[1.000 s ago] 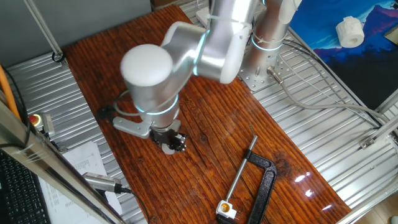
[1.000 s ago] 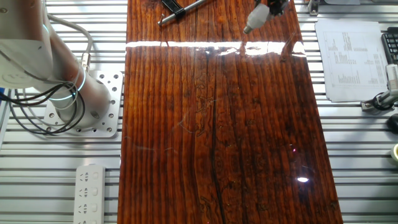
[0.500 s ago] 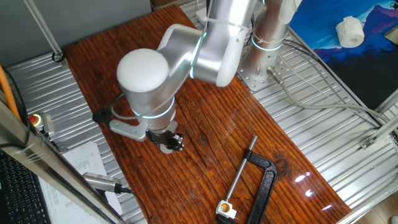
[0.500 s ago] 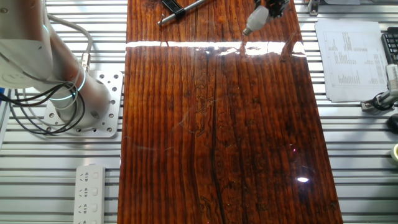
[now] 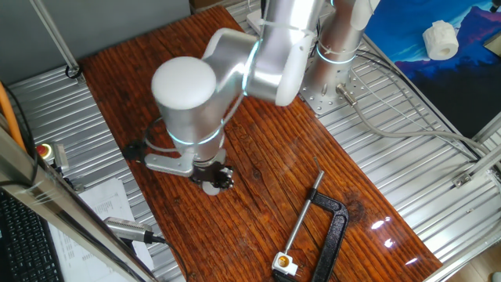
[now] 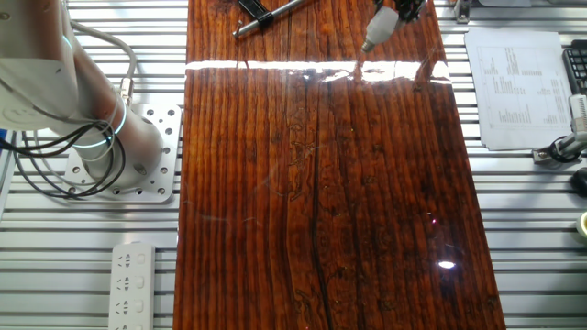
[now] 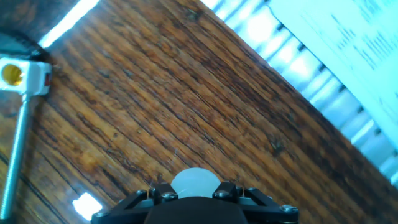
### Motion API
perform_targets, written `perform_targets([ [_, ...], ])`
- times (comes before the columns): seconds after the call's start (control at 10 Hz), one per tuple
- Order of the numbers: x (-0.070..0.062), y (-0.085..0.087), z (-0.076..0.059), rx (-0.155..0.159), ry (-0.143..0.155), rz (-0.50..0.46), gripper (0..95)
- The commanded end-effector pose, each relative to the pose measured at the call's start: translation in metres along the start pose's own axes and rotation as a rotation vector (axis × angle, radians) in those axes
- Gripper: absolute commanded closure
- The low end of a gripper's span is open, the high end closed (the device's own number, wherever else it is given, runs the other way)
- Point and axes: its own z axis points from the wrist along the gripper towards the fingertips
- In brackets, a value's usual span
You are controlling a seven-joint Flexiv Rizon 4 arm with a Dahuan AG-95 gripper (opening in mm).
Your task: Install the light bulb by rotating it
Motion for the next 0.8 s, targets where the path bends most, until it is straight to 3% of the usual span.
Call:
perform_targets([
  [0.1,-0.037,0.031,-0.006,-0.019,-0.033,-0.018,57.0],
  [0.4,-0.066,0.072,-0.014,-0.02,-0.063,-0.021,57.0],
  [0.6,-0.066,0.072,-0.014,-0.002,-0.057,-0.065,57.0],
  [0.7,-0.066,0.072,-0.014,-0.002,-0.056,-0.084,76.0],
  [0.8,-0.066,0.072,-0.014,-0.002,-0.058,-0.118,76.0],
])
